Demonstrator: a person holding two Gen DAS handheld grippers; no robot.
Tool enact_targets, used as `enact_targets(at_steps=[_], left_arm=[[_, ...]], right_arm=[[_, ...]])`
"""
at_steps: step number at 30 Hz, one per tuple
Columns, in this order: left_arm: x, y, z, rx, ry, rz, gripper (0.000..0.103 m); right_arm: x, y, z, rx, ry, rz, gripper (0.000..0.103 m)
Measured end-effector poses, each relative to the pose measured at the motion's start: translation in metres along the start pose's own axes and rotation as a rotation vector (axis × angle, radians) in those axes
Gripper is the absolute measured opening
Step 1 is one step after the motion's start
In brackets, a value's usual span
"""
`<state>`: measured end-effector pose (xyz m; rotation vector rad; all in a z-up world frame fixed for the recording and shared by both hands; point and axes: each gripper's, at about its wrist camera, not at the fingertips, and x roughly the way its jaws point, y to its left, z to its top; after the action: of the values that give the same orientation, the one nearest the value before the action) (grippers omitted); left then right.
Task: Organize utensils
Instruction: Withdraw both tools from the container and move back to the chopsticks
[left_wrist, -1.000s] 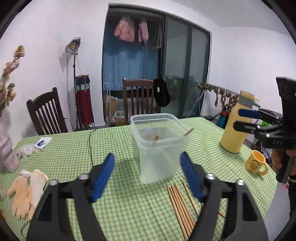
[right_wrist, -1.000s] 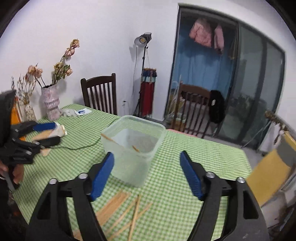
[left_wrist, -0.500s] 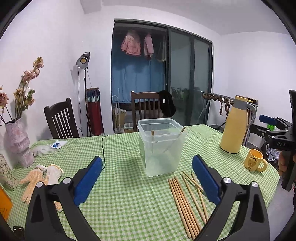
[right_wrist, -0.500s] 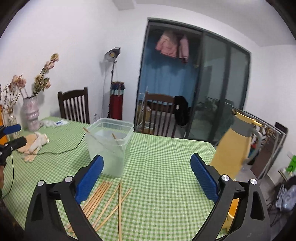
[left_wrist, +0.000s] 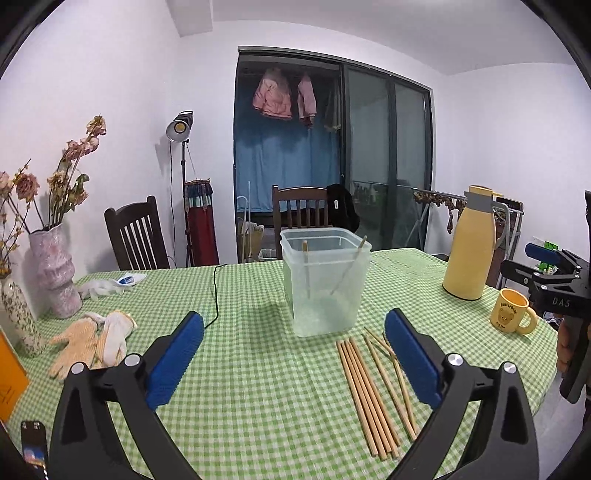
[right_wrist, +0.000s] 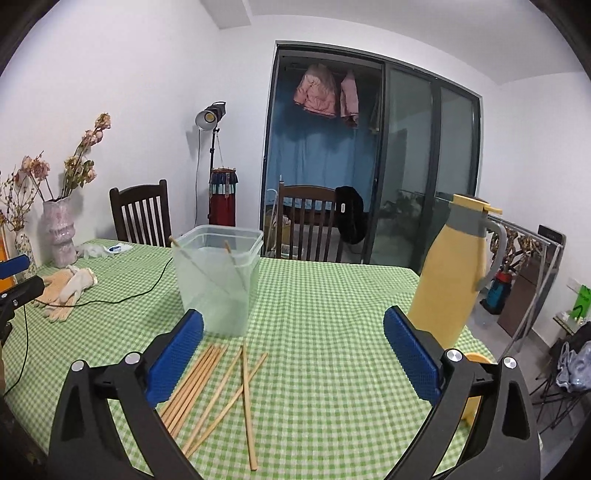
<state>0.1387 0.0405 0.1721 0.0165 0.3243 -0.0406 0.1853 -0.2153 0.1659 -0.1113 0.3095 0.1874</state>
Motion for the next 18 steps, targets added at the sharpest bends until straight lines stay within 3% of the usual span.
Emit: enact_targets(at_steps=[10, 18], left_arm=[[-0.003, -0.015, -0.052, -0.004, -0.002, -0.019, 0.095], [0.002, -0.016, -0.107, -0.039, 0.077, -0.029, 0.095]], right_arm=[[-0.009, 0.016, -0.037, 0.005, -0.004, 0.004, 0.094], [-0.012, 0.025, -0.081, 0.037, 0.055, 0.022, 0.094]])
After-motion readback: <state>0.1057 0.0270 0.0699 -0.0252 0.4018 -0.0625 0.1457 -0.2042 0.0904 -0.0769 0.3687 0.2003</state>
